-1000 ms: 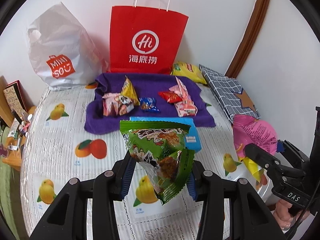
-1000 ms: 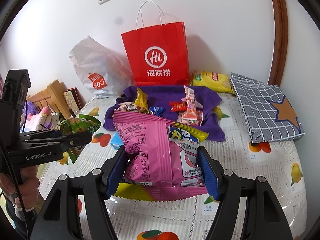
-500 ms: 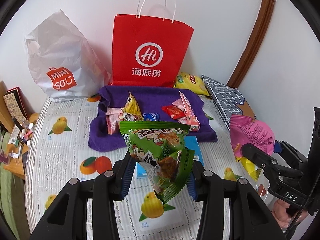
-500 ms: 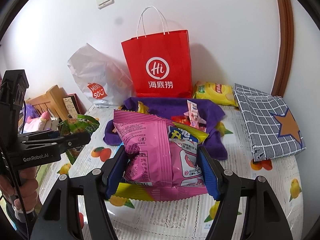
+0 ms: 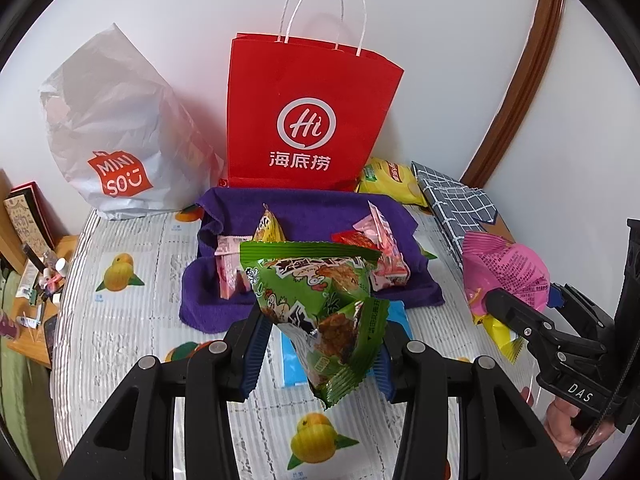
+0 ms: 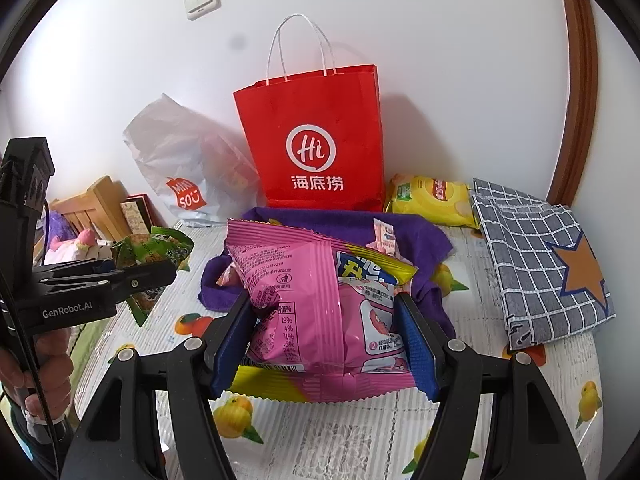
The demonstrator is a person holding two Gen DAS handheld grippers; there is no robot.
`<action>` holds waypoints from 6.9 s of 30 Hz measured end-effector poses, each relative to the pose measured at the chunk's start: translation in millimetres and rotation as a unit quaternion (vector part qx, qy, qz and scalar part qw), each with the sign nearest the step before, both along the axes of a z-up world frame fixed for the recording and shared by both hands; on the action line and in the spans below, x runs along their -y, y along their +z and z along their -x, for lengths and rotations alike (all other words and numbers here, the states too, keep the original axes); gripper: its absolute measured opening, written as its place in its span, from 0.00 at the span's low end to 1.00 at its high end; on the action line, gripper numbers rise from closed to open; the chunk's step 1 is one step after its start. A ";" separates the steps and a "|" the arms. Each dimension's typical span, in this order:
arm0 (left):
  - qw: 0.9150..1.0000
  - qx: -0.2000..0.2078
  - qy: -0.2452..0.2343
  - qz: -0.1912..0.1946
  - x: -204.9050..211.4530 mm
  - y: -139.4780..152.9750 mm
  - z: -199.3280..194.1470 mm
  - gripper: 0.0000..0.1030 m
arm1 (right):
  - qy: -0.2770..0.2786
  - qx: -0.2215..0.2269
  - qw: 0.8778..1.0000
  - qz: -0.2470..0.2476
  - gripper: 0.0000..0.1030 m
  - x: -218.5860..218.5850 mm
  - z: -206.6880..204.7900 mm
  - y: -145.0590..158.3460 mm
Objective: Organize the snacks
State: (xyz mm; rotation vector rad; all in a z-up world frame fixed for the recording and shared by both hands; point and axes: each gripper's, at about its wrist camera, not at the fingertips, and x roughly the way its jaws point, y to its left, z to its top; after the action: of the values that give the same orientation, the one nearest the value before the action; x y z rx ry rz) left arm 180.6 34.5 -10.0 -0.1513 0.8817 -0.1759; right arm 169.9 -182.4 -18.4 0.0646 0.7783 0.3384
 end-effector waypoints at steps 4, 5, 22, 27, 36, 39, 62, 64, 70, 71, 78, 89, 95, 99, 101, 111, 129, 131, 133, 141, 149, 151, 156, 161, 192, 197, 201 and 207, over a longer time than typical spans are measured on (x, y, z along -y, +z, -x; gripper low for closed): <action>1.000 0.000 0.002 -0.001 -1.4 -0.4 -13.0 0.42 | -0.003 0.000 1.000 -0.004 0.67 -0.2 -14.4 -0.1; 1.000 0.000 0.002 -0.001 -1.7 -0.6 -15.6 0.42 | -0.003 0.000 1.000 -0.004 0.67 -0.2 -15.9 -0.5; 1.000 -0.002 0.005 0.004 -13.4 -8.4 -64.8 0.42 | -0.007 -0.005 1.000 -0.004 0.67 -4.1 -65.3 -11.1; 1.000 -0.005 0.005 0.008 -15.6 -12.7 -78.0 0.42 | -0.013 -0.007 1.000 -0.004 0.67 -3.1 -80.1 -15.0; 1.000 -0.011 0.006 0.016 -17.9 -25.8 -103.3 0.42 | -0.022 -0.016 1.000 -0.002 0.67 0.6 -105.0 -24.3; 1.000 -0.015 0.002 0.019 -16.5 -31.4 -113.0 0.42 | -0.026 -0.017 1.000 0.002 0.67 2.0 -112.6 -28.3; 0.999 -0.044 0.007 0.024 -13.6 -62.4 -173.1 0.42 | -0.048 -0.034 0.998 -0.021 0.67 9.2 -181.2 -60.2; 0.998 -0.050 0.014 0.026 -18.6 -66.4 -175.8 0.42 | -0.048 -0.036 0.998 -0.021 0.67 9.0 -185.1 -64.0; 0.997 -0.070 0.026 0.033 -29.3 -79.5 -184.7 0.42 | -0.049 -0.056 0.997 -0.024 0.67 12.6 -197.2 -82.5; 0.996 -0.072 0.026 0.033 -29.6 -81.2 -185.5 0.42 | -0.050 -0.060 0.997 -0.022 0.67 13.4 -199.2 -85.4; 0.996 -0.085 0.025 0.029 -25.8 -89.7 -190.2 0.42 | -0.031 -0.082 0.996 -0.022 0.67 8.0 -204.4 -97.7; 0.995 -0.095 0.023 0.028 -22.5 -96.0 -194.8 0.42 | 0.003 -0.118 0.993 0.024 0.67 -15.2 -209.7 -121.4; 0.995 -0.098 0.019 0.026 -20.9 -99.2 -196.1 0.42 | 0.003 -0.118 0.993 0.028 0.68 -16.3 -209.4 -122.0; 0.995 -0.101 0.013 0.023 -17.7 -103.2 -197.4 0.42 | 0.002 -0.117 0.993 0.031 0.68 -16.0 -211.0 -122.9; 0.994 -0.103 0.009 0.024 -15.3 -105.0 -197.9 0.42 | 0.002 -0.117 0.993 0.034 0.68 -15.9 -211.1 -123.8; 0.993 -0.113 -0.005 0.019 -4.3 -115.4 -199.6 0.42 | -0.002 -0.121 0.992 0.042 0.69 -11.6 -214.5 -123.7; 0.992 -0.126 -0.012 0.002 3.7 -123.1 -200.1 0.43 | 0.000 -0.123 0.992 0.034 0.69 -13.7 -210.7 -117.8; 0.992 -0.127 -0.013 0.002 3.3 -123.0 -200.4 0.45 | -0.001 -0.123 0.992 0.034 0.69 -14.2 -210.2 -117.3; 0.992 -0.126 -0.015 0.002 3.5 -122.6 -200.4 0.50 | 0.000 -0.121 0.992 0.032 0.69 -14.4 -209.7 -116.1; 0.994 -0.103 -0.024 -0.005 6.8 -105.2 -193.5 0.69 | 0.007 -0.117 0.993 0.016 0.69 -15.6 -205.9 -107.2; 0.998 -0.062 -0.026 -0.020 4.2 -70.9 -174.4 0.75 | -0.006 -0.087 0.996 0.018 0.76 -15.1 -188.4 -76.5; 0.998 -0.047 -0.023 -0.024 3.7 -60.1 -167.3 0.79 | -0.012 -0.087 0.996 0.021 0.76 -12.6 -182.1 -70.3; 0.998 -0.033 -0.024 -0.043 7.0 -43.4 -144.9 0.80 | -0.041 -0.078 0.996 0.016 0.76 -1.3 -157.2 -50.8; 0.998 -0.020 -0.010 -0.053 4.6 -28.0 -106.4 0.82 | -0.062 -0.072 0.995 0.004 0.76 8.5 -127.9 -29.5; 0.993 0.089 0.028 -0.072 42.5 24.5 146.0 0.95 | -0.129 0.013 0.991 0.037 1.00 43.4 119.0 26.5; 0.992 0.095 0.036 -0.075 45.6 26.4 162.6 0.95 | -0.136 0.011 0.990 0.035 1.00 50.0 144.0 27.6; 0.992 0.094 0.035 -0.078 48.4 26.3 170.0 0.95 | -0.140 0.023 0.989 0.042 1.00 53.4 160.8 30.6; 0.992 0.095 0.038 -0.073 49.0 26.0 176.4 0.95 | -0.138 0.024 0.989 0.040 1.00 56.2 169.3 29.9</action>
State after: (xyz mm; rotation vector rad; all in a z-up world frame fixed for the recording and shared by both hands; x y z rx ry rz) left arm 4.3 -14.5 16.0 -0.0300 0.6959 -0.0528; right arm 0.5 -238.6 11.5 0.0878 0.7229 0.0457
